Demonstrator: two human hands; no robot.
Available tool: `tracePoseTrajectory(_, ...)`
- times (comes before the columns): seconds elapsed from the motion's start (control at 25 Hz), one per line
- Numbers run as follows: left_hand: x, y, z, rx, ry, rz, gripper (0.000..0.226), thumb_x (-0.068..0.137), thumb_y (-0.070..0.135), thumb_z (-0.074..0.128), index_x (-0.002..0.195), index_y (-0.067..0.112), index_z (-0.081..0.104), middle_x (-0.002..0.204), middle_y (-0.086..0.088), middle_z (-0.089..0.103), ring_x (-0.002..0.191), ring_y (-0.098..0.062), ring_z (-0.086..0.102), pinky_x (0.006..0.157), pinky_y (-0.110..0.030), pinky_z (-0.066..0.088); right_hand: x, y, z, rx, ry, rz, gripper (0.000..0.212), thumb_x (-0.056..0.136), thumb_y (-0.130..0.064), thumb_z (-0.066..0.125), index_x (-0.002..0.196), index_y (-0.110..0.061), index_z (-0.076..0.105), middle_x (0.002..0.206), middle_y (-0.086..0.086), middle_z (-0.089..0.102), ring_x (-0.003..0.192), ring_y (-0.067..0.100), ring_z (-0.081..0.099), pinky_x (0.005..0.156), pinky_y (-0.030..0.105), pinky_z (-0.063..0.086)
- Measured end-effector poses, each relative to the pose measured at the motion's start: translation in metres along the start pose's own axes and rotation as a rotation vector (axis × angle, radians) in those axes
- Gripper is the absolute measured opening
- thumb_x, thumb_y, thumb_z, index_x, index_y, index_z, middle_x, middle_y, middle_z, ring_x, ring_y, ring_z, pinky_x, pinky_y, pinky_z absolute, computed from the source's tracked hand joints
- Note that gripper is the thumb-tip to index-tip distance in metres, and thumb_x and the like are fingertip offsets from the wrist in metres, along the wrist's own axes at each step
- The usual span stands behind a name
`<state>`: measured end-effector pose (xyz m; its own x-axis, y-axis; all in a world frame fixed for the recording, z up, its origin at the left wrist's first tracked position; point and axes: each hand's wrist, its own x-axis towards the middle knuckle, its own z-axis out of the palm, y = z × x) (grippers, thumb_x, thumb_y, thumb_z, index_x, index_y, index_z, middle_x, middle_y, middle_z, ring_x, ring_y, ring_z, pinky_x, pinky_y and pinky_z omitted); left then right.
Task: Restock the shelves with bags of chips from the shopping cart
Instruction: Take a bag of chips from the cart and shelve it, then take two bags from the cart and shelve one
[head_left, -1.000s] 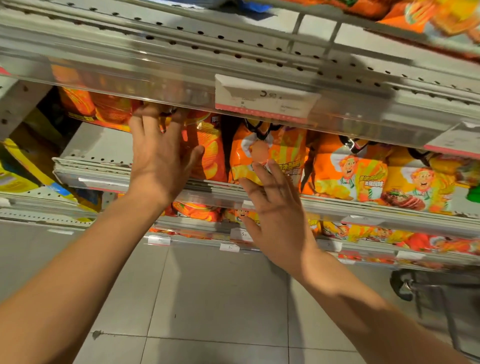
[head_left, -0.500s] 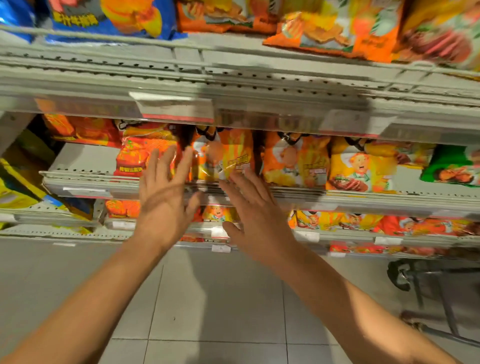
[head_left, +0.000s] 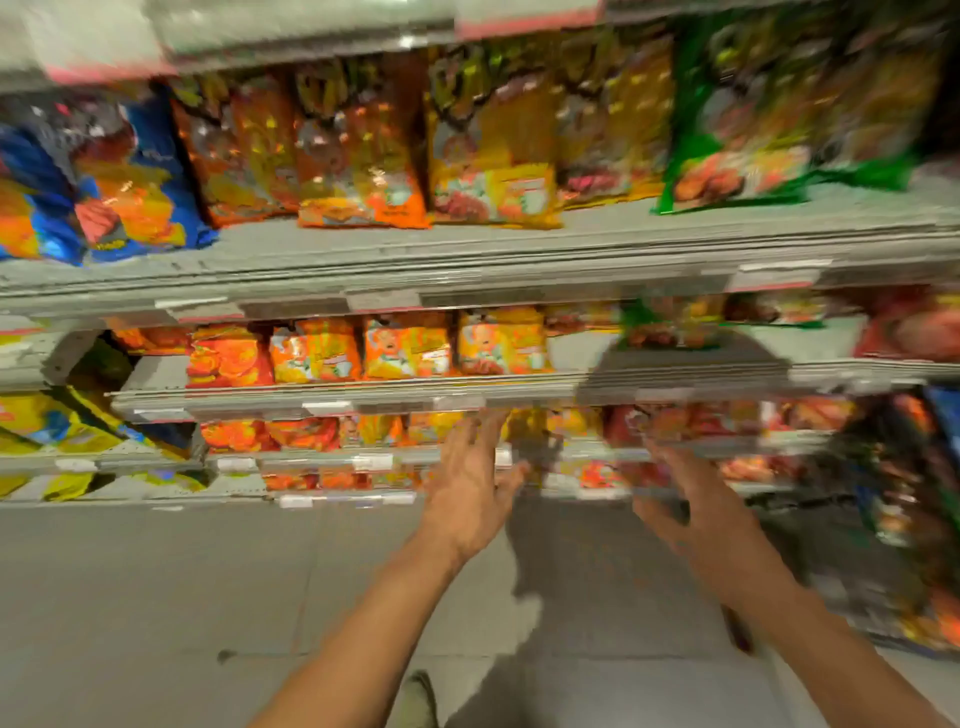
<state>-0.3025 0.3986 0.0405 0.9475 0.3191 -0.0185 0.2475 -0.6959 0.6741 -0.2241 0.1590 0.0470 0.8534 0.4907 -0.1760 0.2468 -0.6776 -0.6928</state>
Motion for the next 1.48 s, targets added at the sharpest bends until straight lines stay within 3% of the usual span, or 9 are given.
tracePoseTrajectory(0.12, 0.015, 0.111, 0.052, -0.062, -0.099, 0.116, 0.063, 0.1, 0.03, 0.06, 0.156, 0.016, 0.033, 0.159, -0.009, 0.035, 0.152, -0.026, 0.023, 0.122, -0.033, 0.022, -0.059, 0.053, -0.097, -0.011, 0.103, 0.132, 0.062, 0.091, -0.016, 0.073, 0.146, -0.019, 0.045, 0.145, 0.001, 0.051, 0.132, 0.015, 0.048, 0.11, 0.027, 0.035)
tracePoseTrajectory(0.24, 0.037, 0.209, 0.1, -0.157, -0.181, 0.239, 0.061, 0.09, 0.029, 0.072, 0.143, 0.01, 0.049, 0.13, 0.014, 0.054, 0.129, -0.022, 0.05, 0.105, -0.006, 0.033, -0.102, 0.104, -0.163, 0.033, 0.228, 0.264, 0.063, 0.092, -0.016, 0.072, 0.148, -0.012, 0.043, 0.15, 0.004, 0.048, 0.138, 0.018, 0.047, 0.114, 0.038, 0.039)
tracePoseTrajectory(0.36, 0.069, 0.283, 0.159, -0.143, -0.313, 0.393, 0.062, 0.089, 0.042, 0.061, 0.138, 0.004, 0.056, 0.132, -0.008, 0.061, 0.126, -0.03, 0.053, 0.111, -0.032, 0.037, -0.125, 0.154, -0.208, 0.169, 0.383, 0.425, 0.058, 0.092, -0.013, 0.072, 0.144, -0.011, 0.046, 0.136, 0.01, 0.059, 0.127, 0.025, 0.057, 0.101, 0.039, 0.05)
tracePoseTrajectory(0.48, 0.104, 0.343, 0.227, -0.157, -0.473, 0.48, 0.052, 0.096, 0.027, 0.067, 0.143, 0.014, 0.052, 0.141, -0.008, 0.051, 0.134, -0.025, 0.045, 0.113, -0.04, 0.036, -0.14, 0.194, -0.243, 0.284, 0.504, 0.571, 0.055, 0.092, -0.016, 0.072, 0.141, -0.021, 0.048, 0.117, -0.001, 0.063, 0.117, 0.021, 0.06, 0.085, 0.014, 0.048)
tracePoseTrajectory(0.72, 0.176, 0.422, 0.334, -0.074, -0.819, 0.51, 0.055, 0.098, 0.035, 0.062, 0.149, 0.024, 0.043, 0.147, -0.006, 0.039, 0.137, -0.028, 0.04, 0.109, -0.042, 0.04, -0.152, 0.246, -0.292, 0.394, 0.692, 0.842, 0.059, 0.09, -0.026, 0.075, 0.142, -0.027, 0.047, 0.119, 0.002, 0.067, 0.114, 0.015, 0.063, 0.098, 0.039, 0.053)
tracePoseTrajectory(1.04, 0.23, 0.498, 0.414, 0.058, -0.856, 0.581, 0.054, 0.097, 0.038, 0.064, 0.146, 0.021, 0.047, 0.148, -0.006, 0.041, 0.139, -0.027, 0.04, 0.111, -0.042, 0.04, -0.154, 0.304, -0.341, 0.451, 0.801, 0.954, 0.052, 0.092, -0.023, 0.072, 0.138, -0.03, 0.049, 0.116, -0.002, 0.066, 0.111, 0.015, 0.064, 0.089, 0.026, 0.048)
tracePoseTrajectory(1.2, 0.235, 0.535, 0.451, 0.101, -0.827, 0.612, 0.056, 0.096, 0.04, 0.063, 0.147, 0.027, 0.045, 0.151, -0.004, 0.038, 0.141, -0.026, 0.036, 0.114, -0.042, 0.036, -0.157, 0.345, -0.378, 0.492, 0.809, 0.919, 0.053, 0.091, -0.028, 0.073, 0.137, -0.028, 0.048, 0.109, -0.009, 0.069, 0.092, -0.007, 0.066, 0.074, 0.006, 0.047)
tracePoseTrajectory(1.32, 0.232, 0.566, 0.486, 0.148, -0.785, 0.58, 0.055, 0.095, 0.04, 0.064, 0.145, 0.027, 0.046, 0.146, -0.004, 0.042, 0.137, -0.025, 0.041, 0.111, -0.043, 0.039, -0.164, 0.39, -0.403, 0.482, 0.77, 0.9, 0.045, 0.094, -0.024, 0.069, 0.134, -0.031, 0.049, 0.107, -0.005, 0.065, 0.09, -0.001, 0.064, 0.07, 0.01, 0.047)
tracePoseTrajectory(1.48, 0.219, 0.591, 0.527, 0.247, -0.714, 0.54, 0.063, 0.095, 0.043, 0.064, 0.15, 0.024, 0.04, 0.145, -0.003, 0.039, 0.138, -0.025, 0.034, 0.111, -0.041, 0.035, -0.179, 0.441, -0.433, 0.602, 0.752, 0.866, 0.014, 0.096, -0.015, 0.064, 0.101, -0.028, 0.063, 0.087, -0.001, 0.069, 0.068, 0.003, 0.062, 0.06, 0.011, 0.047)
